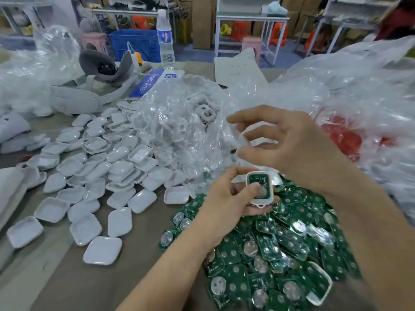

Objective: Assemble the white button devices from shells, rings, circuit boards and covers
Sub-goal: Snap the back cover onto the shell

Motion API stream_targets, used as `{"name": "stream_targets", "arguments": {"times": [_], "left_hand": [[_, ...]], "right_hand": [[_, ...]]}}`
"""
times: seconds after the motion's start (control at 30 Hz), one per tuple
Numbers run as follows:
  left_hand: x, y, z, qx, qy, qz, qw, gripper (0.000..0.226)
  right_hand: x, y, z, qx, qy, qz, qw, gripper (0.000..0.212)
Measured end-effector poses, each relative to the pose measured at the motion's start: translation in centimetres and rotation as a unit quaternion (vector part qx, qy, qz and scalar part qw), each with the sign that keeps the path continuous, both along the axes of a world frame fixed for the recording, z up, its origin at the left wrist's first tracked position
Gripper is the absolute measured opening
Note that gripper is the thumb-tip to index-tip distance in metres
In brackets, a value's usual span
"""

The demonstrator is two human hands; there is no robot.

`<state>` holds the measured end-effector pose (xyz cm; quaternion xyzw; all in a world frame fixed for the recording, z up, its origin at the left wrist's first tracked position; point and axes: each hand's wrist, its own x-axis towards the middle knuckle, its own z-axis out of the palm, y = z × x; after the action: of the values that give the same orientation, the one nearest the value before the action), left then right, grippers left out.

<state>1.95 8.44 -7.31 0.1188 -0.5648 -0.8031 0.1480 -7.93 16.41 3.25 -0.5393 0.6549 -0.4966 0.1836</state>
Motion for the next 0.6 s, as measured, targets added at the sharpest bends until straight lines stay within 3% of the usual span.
{"name": "stream_targets", "arguments": {"times": [0.13, 0.3, 0.47, 0.6], "left_hand": [[0.2, -0.4, -0.1, 0.052, 0.013, -0.017, 0.998, 0.016], [0.2, -0.2, 0.0, 0.033, 0.014, -0.021, 0.999, 0.018], [0.1, -0.2, -0.3, 0.01, 0.017, -0.028, 0.999, 0.023], [0.2, -0.1, -0.1, 0.01, 0.024, -0.032, 0.999, 0.029]], "right_hand": [[-3.3, 3.8, -1.9, 0.004, -0.039, -0.073, 0.997, 0.034], [-4.1, 5.5, -3.7, 0.047, -0.131, -0.057, 0.989, 0.034], [-4.2, 5.4, -4.8, 0.072, -0.166, -0.118, 0.976, 0.028], [-4.1, 5.4, -5.1, 0.089, -0.166, -0.096, 0.977, 0.026]]}}
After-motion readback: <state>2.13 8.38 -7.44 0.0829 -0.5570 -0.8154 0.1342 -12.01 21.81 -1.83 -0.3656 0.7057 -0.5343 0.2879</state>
